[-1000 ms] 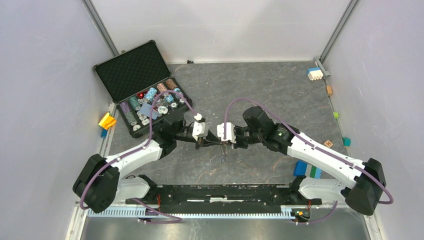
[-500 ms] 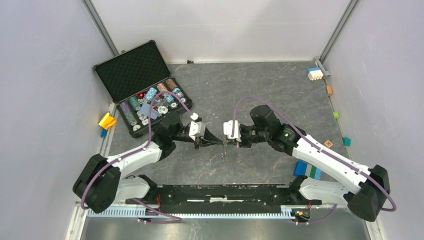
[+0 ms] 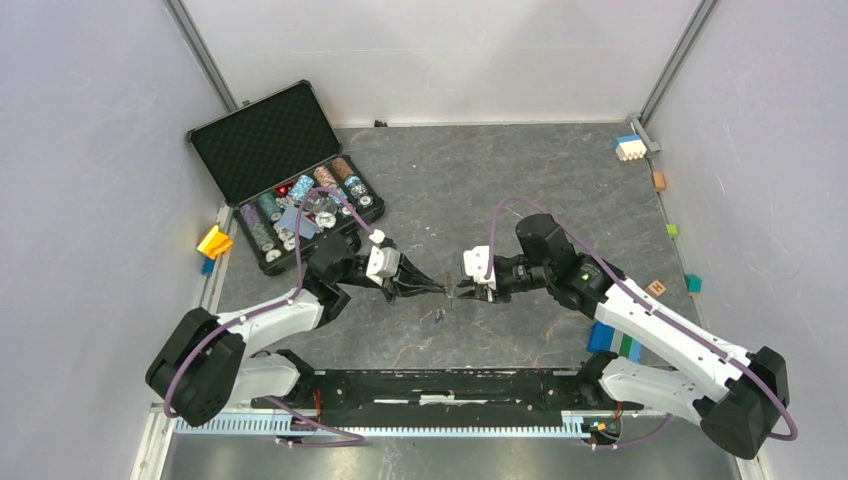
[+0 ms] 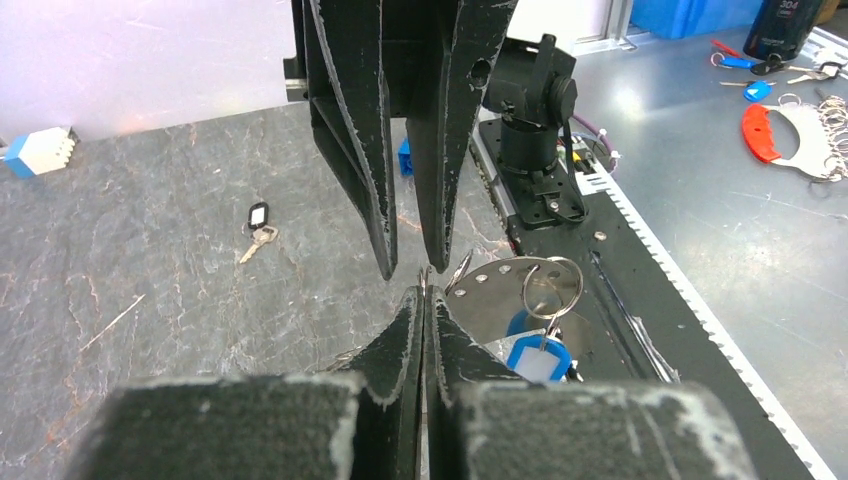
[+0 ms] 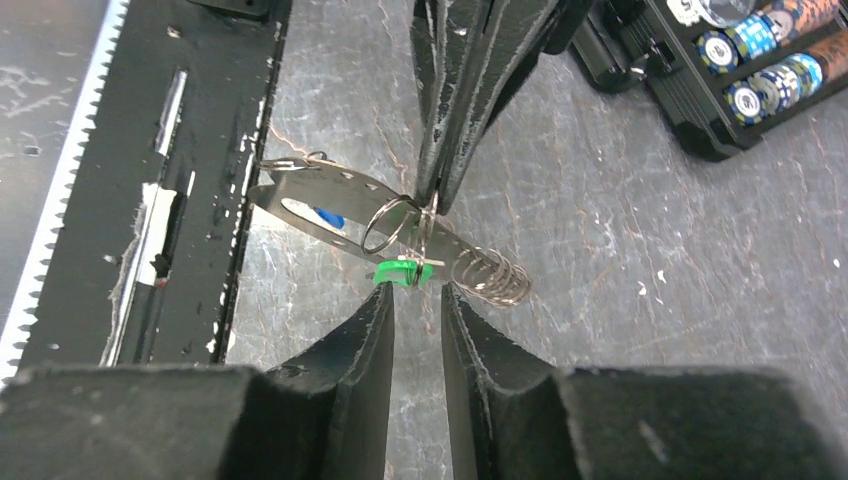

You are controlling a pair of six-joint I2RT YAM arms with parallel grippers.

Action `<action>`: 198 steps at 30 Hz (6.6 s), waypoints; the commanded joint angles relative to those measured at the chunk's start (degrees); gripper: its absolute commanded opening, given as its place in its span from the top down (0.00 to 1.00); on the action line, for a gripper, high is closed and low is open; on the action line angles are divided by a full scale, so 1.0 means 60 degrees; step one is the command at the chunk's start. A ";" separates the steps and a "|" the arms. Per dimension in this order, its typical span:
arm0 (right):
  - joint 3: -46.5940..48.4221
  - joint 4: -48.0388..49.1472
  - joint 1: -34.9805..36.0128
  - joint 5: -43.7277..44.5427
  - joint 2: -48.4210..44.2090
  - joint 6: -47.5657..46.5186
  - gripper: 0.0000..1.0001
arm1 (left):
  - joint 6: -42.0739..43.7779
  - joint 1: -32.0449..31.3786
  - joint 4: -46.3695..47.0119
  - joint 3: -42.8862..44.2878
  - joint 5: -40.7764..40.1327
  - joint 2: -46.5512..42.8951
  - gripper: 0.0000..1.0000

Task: Put the keys on the keyring

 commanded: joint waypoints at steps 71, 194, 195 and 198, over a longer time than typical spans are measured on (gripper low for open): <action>0.2478 -0.1823 0.1347 0.3217 0.1832 -0.0329 1.00 | 0.3512 0.0019 -0.5253 0.1612 -0.1192 -0.0375 0.52; 0.3327 -0.2744 0.1351 0.2539 0.2652 -0.0461 1.00 | 0.3232 -0.0112 -0.1367 0.0223 -0.0944 -0.0083 0.98; 0.3328 -0.2735 0.1354 0.2555 0.2649 -0.0450 1.00 | 0.3266 -0.0110 -0.1454 0.0229 -0.0944 -0.0090 0.98; 0.3312 -0.2677 0.1342 0.2551 0.2602 -0.0390 1.00 | 0.3291 -0.0110 -0.1670 0.0250 -0.0979 -0.0093 0.98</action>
